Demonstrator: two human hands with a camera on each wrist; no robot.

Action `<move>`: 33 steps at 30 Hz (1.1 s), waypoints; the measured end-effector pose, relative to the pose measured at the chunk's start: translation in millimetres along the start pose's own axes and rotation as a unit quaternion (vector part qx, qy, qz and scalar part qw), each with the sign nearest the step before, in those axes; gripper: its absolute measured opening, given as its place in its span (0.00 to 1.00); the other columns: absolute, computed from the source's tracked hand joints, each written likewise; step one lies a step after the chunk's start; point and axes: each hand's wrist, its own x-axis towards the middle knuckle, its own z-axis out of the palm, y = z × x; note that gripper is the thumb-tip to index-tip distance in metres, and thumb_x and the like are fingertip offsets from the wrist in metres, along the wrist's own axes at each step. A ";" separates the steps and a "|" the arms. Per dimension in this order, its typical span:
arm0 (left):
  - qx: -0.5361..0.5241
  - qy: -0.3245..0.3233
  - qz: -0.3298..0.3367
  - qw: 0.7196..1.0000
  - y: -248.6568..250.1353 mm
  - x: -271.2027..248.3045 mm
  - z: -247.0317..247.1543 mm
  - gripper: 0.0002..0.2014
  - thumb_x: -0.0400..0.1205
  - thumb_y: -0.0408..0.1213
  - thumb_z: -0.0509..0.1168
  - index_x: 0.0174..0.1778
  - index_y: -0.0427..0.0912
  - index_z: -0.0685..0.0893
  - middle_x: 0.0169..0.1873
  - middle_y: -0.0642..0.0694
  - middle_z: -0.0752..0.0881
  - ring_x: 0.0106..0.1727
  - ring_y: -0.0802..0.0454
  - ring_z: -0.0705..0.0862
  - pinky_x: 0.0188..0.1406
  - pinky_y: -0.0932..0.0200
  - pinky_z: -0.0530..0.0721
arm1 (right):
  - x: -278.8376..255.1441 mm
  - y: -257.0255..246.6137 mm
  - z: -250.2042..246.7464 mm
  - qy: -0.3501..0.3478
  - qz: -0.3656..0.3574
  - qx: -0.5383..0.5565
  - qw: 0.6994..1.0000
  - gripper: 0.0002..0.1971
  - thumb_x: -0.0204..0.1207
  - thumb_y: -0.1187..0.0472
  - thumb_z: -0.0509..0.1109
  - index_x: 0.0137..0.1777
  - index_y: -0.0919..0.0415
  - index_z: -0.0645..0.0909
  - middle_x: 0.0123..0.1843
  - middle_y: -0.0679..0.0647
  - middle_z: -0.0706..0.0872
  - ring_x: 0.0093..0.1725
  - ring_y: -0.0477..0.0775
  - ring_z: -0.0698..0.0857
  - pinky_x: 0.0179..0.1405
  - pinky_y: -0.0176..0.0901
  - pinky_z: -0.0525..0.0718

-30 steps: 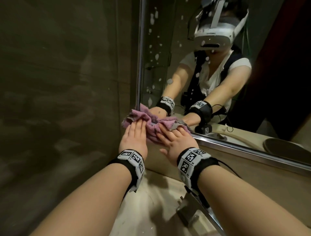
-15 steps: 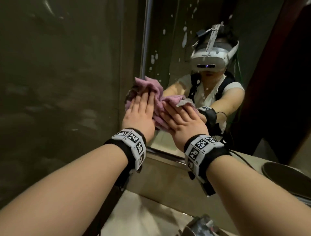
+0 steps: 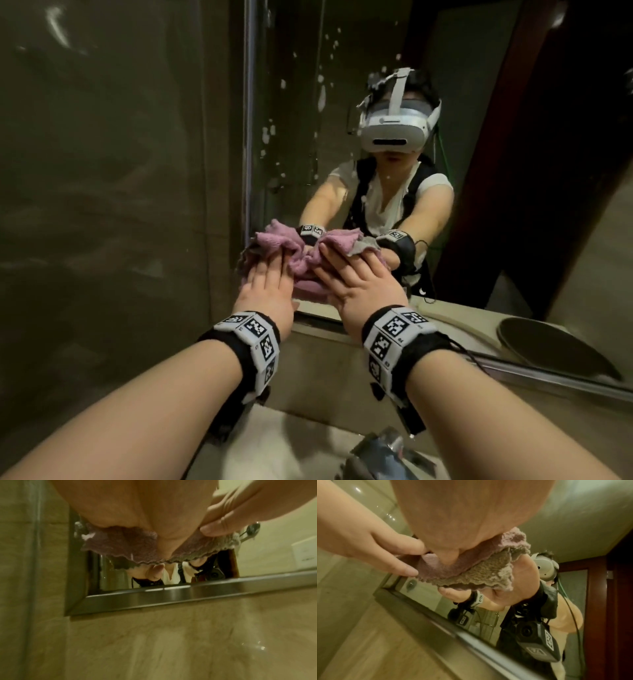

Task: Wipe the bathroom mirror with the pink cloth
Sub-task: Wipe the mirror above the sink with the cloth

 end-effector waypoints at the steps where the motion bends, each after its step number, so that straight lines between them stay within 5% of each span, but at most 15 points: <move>1: -0.014 0.006 -0.004 1.000 5.0 0.3 -2.2 0.38 0.85 0.51 0.52 0.82 0.41 0.36 0.83 0.40 0.35 0.84 0.38 0.42 0.82 0.46 0.46 | -3.6 7.5 -2.7 -0.002 0.008 0.000 1.000 0.28 0.68 0.50 0.51 0.67 0.50 0.81 0.70 0.53 0.82 0.65 0.58 0.84 0.78 0.48 0.41; 4: -0.037 0.051 0.001 0.998 20.6 2.3 -19.5 0.39 0.85 0.53 0.50 0.82 0.41 0.36 0.83 0.40 0.36 0.84 0.37 0.42 0.83 0.47 0.43 | -6.9 22.8 -25.5 0.010 0.033 0.051 0.998 0.28 0.71 0.50 0.51 0.69 0.50 0.79 0.73 0.55 0.78 0.68 0.60 0.82 0.73 0.52 0.52; 7: -0.063 0.085 0.016 0.994 40.5 4.9 -47.0 0.37 0.86 0.53 0.48 0.82 0.43 0.34 0.83 0.42 0.38 0.84 0.38 0.44 0.82 0.46 0.46 | -14.7 50.1 -37.0 0.004 0.066 0.060 0.996 0.26 0.83 0.50 0.46 0.82 0.47 0.53 0.84 0.54 0.42 0.83 0.62 0.54 0.80 0.57 0.43; 9: -0.082 0.105 0.024 0.991 55.2 8.5 -68.2 0.35 0.86 0.53 0.46 0.82 0.44 0.33 0.84 0.43 0.38 0.84 0.40 0.45 0.82 0.46 0.47 | -19.2 72.6 -48.1 0.050 0.090 0.057 0.993 0.27 0.83 0.49 0.45 0.82 0.47 0.48 0.84 0.54 0.39 0.84 0.61 0.51 0.81 0.59 0.46; 12: -0.114 0.132 0.039 0.984 77.1 15.0 -104.4 0.33 0.87 0.52 0.44 0.82 0.45 0.35 0.84 0.43 0.39 0.84 0.40 0.46 0.82 0.43 0.49 | -16.2 111.2 -64.7 0.025 0.119 0.056 0.991 0.30 0.85 0.47 0.44 0.82 0.46 0.34 0.75 0.47 0.22 0.83 0.56 0.35 0.80 0.55 0.35; 23: -0.085 0.115 0.005 0.990 87.3 30.9 -112.1 0.35 0.86 0.51 0.46 0.81 0.47 0.31 0.82 0.43 0.31 0.83 0.41 0.33 0.82 0.47 0.38 | -10.5 113.3 -78.5 -0.019 0.148 0.131 0.980 0.35 0.84 0.52 0.49 0.79 0.46 0.27 0.67 0.49 0.13 0.81 0.59 0.29 0.76 0.53 0.26; 28: -0.052 0.100 0.006 0.994 76.9 39.3 -107.9 0.36 0.86 0.55 0.44 0.81 0.47 0.30 0.80 0.46 0.26 0.83 0.42 0.31 0.81 0.48 0.36 | -3.1 105.0 -74.6 -0.011 0.153 0.129 0.980 0.35 0.83 0.51 0.48 0.68 0.44 0.18 0.61 0.47 0.07 0.75 0.51 0.21 0.52 0.44 0.06; 33: -0.016 0.089 0.006 0.996 49.7 42.1 -103.6 0.35 0.85 0.57 0.42 0.81 0.48 0.33 0.81 0.47 0.29 0.83 0.42 0.35 0.82 0.48 0.38 | 14.6 81.9 -84.1 -0.026 0.148 0.131 0.980 0.36 0.83 0.51 0.49 0.65 0.43 0.17 0.59 0.46 0.06 0.73 0.50 0.20 0.52 0.45 0.06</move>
